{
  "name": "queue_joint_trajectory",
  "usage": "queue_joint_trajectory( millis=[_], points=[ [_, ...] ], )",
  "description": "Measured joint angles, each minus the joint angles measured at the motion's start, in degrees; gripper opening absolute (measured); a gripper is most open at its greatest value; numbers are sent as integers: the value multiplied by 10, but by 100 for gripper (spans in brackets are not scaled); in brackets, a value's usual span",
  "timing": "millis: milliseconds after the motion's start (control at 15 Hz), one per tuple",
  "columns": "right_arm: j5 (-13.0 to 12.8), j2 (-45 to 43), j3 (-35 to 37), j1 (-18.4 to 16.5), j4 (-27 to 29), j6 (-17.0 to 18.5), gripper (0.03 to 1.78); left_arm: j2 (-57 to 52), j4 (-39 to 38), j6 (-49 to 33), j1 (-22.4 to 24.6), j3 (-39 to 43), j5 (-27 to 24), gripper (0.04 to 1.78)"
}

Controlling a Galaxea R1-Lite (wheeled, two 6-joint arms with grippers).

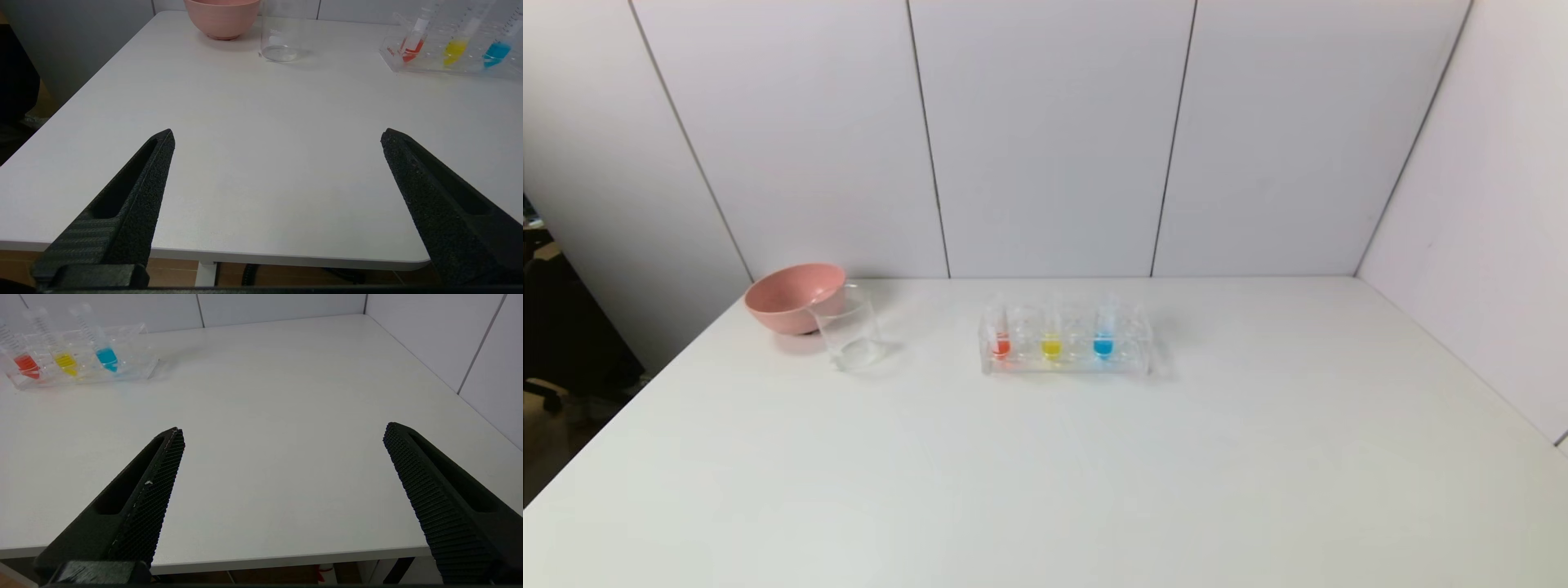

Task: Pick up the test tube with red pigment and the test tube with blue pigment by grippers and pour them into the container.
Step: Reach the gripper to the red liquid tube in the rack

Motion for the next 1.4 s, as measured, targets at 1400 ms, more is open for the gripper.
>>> queue_joint_trajectory(
  millis=[1400],
  points=[
    [0, 0, 0, 0, 0, 0, 177, 293, -110, -5, -42, -142, -23, 176]
  ],
)
